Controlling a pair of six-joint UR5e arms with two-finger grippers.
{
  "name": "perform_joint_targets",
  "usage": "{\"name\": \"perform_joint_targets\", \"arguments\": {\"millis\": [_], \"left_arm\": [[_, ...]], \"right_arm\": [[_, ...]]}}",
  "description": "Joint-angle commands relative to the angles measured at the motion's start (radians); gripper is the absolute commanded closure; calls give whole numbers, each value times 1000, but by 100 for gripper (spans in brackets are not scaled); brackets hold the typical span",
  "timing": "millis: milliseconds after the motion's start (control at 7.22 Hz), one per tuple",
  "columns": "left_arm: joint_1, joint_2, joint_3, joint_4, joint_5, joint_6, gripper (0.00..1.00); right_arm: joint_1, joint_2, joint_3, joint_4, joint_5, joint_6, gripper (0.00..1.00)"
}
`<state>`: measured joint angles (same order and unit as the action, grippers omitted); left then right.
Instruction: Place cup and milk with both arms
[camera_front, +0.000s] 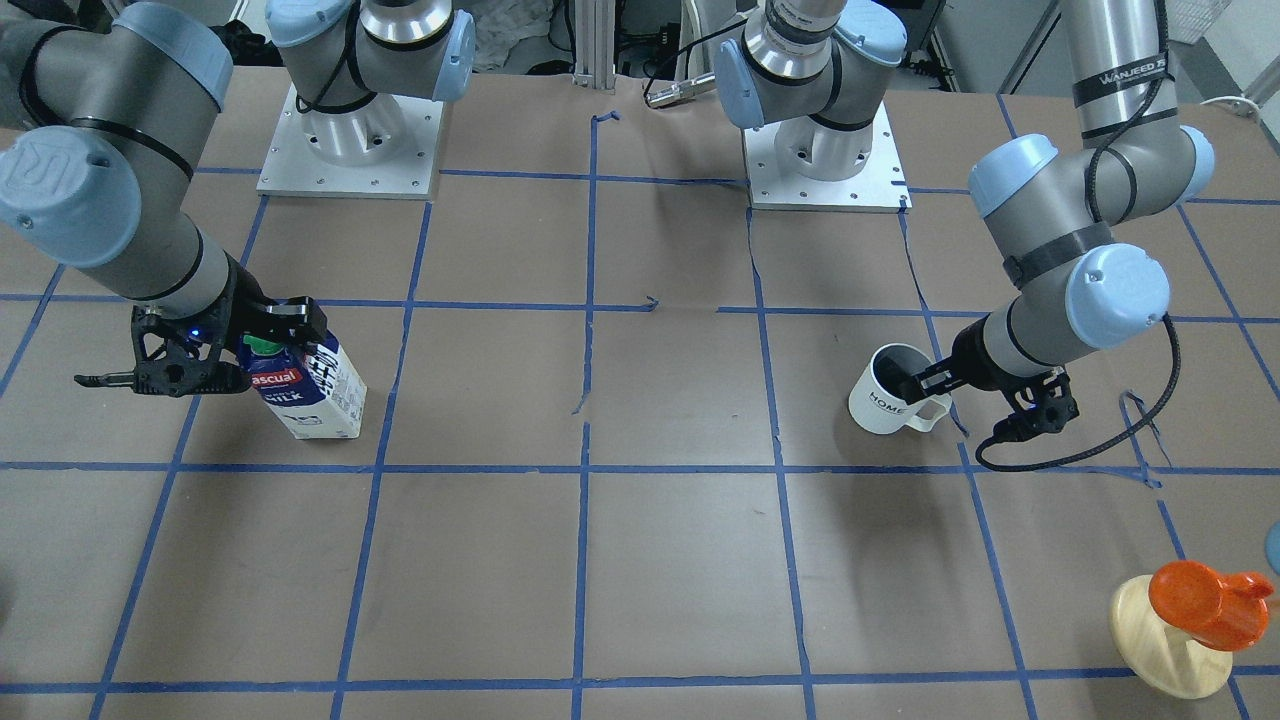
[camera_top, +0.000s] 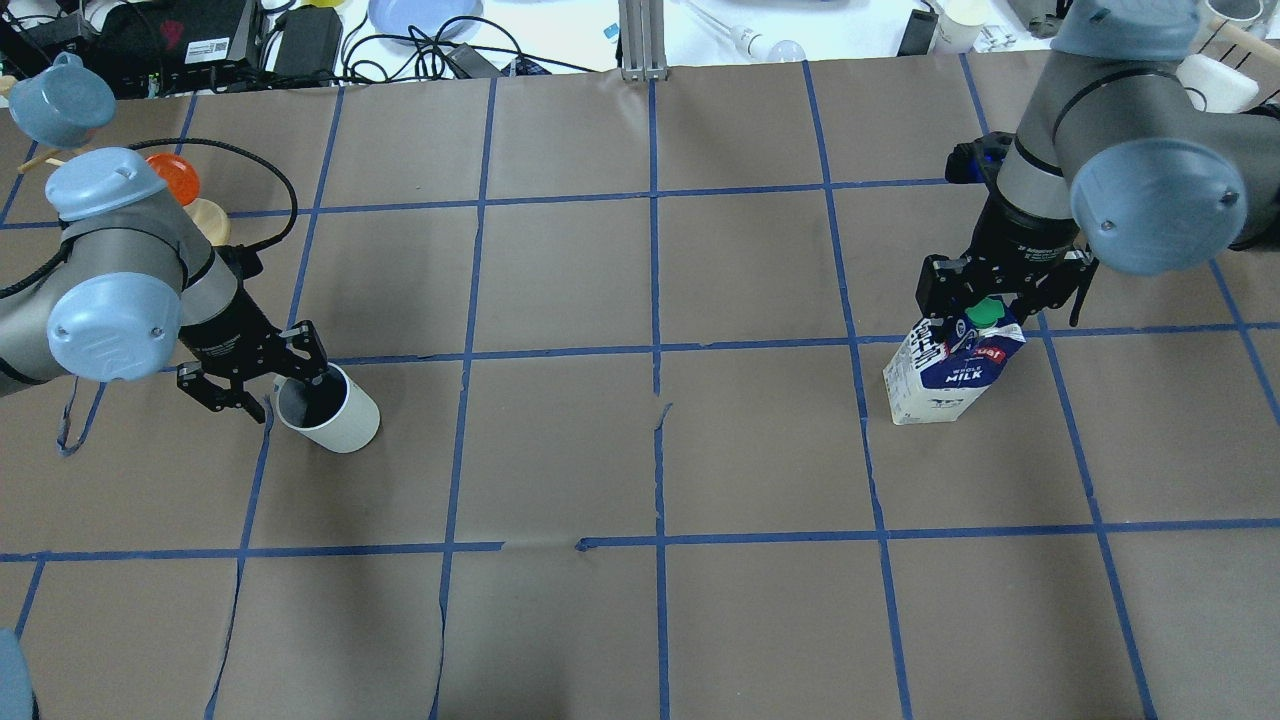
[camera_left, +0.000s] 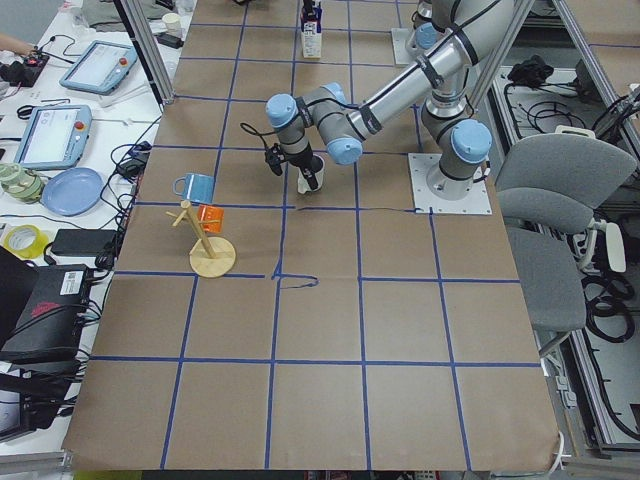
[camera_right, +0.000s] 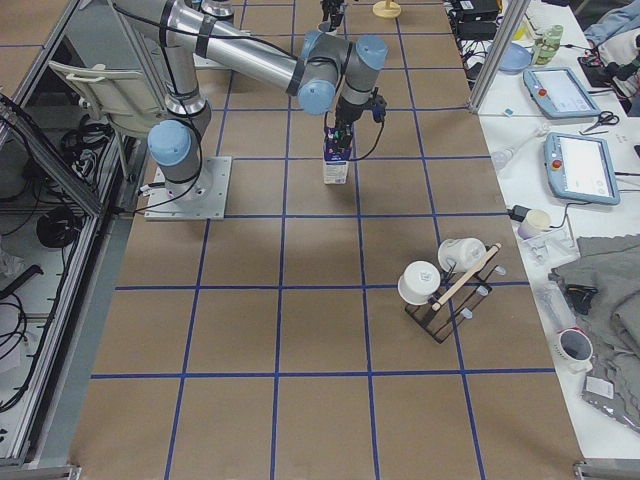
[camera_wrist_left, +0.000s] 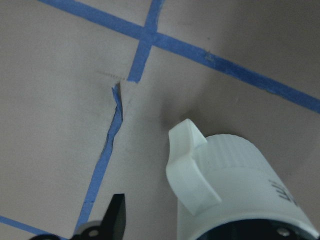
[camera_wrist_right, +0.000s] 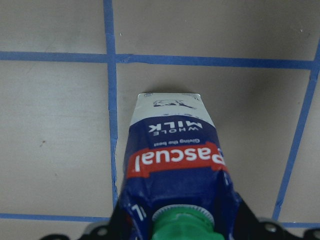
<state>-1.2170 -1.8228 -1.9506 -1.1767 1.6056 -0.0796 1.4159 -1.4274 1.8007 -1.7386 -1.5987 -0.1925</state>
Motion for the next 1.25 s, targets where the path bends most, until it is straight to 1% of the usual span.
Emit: {"name": "perform_joint_targets", "arguments": {"millis": [0, 138, 277, 415, 554, 692, 831, 969, 1108], "left_arm": [[-3, -6, 12, 5, -44, -43, 100], [-10, -3, 31, 11, -47, -43, 100], [-16, 2, 77, 8, -49, -55, 100], [-48, 3, 152, -17, -68, -90, 100], [-105, -7, 244, -50, -72, -106, 100], [-166, -21, 315, -54, -76, -142, 100], [-226, -41, 346, -44, -81, -155, 100], [-284, -61, 360, -20, -81, -195, 100], [-355, -88, 371, 52, -82, -228, 100]], "right_arm": [[0, -8, -6, 11, 0, 2, 79], [0, -10, -7, 10, 2, 2, 87], [-2, -13, -10, 8, 3, 4, 89], [4, -14, -55, 27, 3, 8, 92], [11, -7, -131, 104, 12, 13, 93], [30, -7, -174, 132, 17, 39, 92], [81, -5, -178, 131, 19, 66, 92], [136, -10, -181, 133, 20, 141, 91], [174, -8, -179, 122, 22, 178, 91]]}}
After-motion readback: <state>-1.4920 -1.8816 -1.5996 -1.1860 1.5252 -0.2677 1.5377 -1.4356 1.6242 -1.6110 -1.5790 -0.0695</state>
